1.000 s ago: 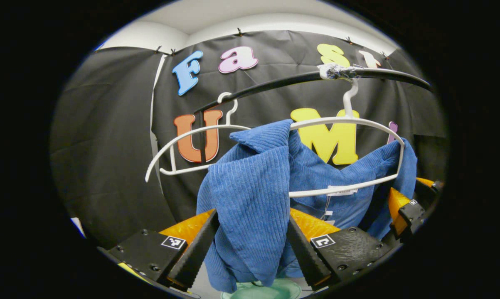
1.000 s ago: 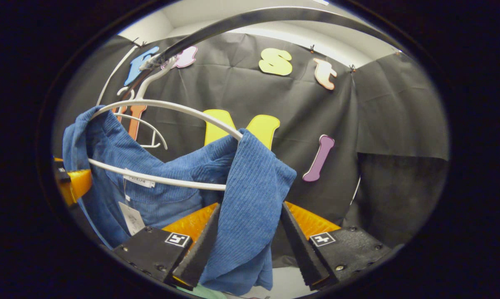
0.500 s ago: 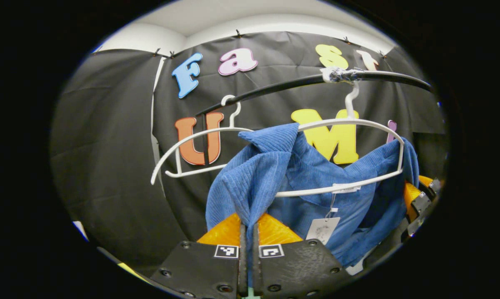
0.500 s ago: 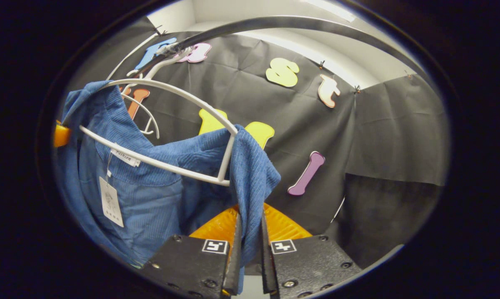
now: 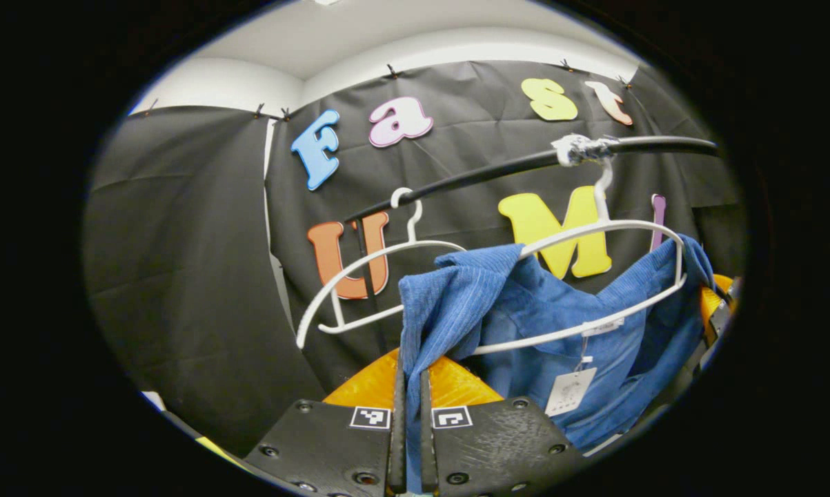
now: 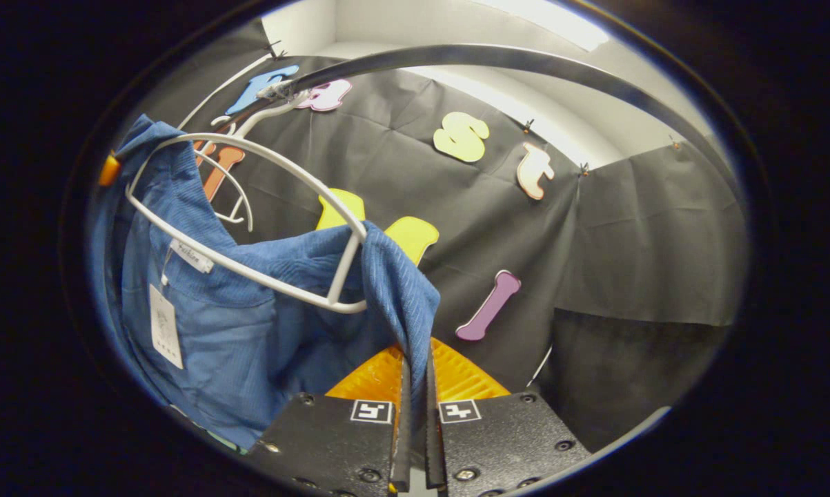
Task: Grasp the clothes on the hanger with both hands and then place them into the laundry hamper below.
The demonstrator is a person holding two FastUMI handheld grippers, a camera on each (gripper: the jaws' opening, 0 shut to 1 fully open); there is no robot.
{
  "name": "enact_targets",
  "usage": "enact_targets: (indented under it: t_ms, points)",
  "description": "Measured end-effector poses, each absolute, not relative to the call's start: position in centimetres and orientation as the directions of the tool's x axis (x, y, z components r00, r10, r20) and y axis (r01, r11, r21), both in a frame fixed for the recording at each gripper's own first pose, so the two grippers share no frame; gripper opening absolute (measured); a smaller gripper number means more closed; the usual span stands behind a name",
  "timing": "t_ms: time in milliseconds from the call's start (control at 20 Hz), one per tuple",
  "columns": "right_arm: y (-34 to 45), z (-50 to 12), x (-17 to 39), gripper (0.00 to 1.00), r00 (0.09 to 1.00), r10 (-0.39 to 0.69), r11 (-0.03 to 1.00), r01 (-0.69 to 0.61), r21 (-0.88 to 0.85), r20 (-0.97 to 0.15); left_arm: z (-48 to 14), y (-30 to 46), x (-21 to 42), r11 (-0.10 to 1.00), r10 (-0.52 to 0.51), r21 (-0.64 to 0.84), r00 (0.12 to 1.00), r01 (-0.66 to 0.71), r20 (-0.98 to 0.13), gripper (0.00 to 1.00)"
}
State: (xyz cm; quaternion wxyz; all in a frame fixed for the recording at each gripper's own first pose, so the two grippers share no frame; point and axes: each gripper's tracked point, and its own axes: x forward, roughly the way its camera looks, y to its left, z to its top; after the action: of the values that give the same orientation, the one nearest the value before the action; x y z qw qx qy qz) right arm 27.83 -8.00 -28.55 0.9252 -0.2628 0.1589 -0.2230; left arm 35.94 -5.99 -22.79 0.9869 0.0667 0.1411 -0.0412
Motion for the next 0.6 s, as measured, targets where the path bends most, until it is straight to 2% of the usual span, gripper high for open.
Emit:
enact_targets:
  t_ms: [50, 100, 150, 200, 400, 450, 550, 600]
  points:
    - [-8.3, -28.2, 28.0, 0.11, 0.848, -0.502, 0.756, 0.335, -0.563, -0.17, -22.3, -5.3, 36.2, 0.988, -0.049, 0.13, 0.96, 0.088, -0.276, 0.08]
    - [-8.6, -27.8, 27.9, 0.11, 0.846, -0.508, 0.749, 0.341, -0.568, -0.161, -21.8, -4.7, 36.4, 0.987, -0.039, 0.14, 0.963, 0.078, -0.265, 0.12]
    - [-8.8, -27.5, 27.7, 0.11, 0.845, -0.513, 0.743, 0.348, -0.572, -0.152, -21.4, -4.3, 36.6, 0.986, -0.032, 0.149, 0.966, 0.072, -0.257, 0.12]
    - [-9.0, -27.1, 27.5, 0.11, 0.843, -0.518, 0.735, 0.353, -0.579, -0.143, -21.0, -4.0, 36.8, 0.985, -0.028, 0.158, 0.968, 0.069, -0.249, 0.08]
    - [-10.1, -26.4, 27.5, 0.11, 0.836, -0.536, 0.714, 0.373, -0.593, -0.118, -19.9, -2.7, 38.1, 0.975, -0.01, 0.215, 0.976, 0.058, -0.219, 0.12]
    - [-10.1, -26.3, 27.5, 0.11, 0.834, -0.54, 0.707, 0.378, -0.598, -0.112, -19.6, -2.3, 38.3, 0.972, -0.008, 0.227, 0.977, 0.057, -0.215, 0.08]
    - [-10.6, -25.9, 27.3, 0.12, 0.835, -0.541, 0.697, 0.379, -0.609, -0.1, -19.2, -1.5, 38.9, 0.968, -0.003, 0.244, 0.978, 0.055, -0.21, 0.08]
    - [-10.7, -25.9, 27.3, 0.11, 0.836, -0.54, 0.696, 0.376, -0.611, -0.1, -19.1, -1.1, 39.4, 0.967, -0.002, 0.249, 0.978, 0.055, -0.211, 0.12]
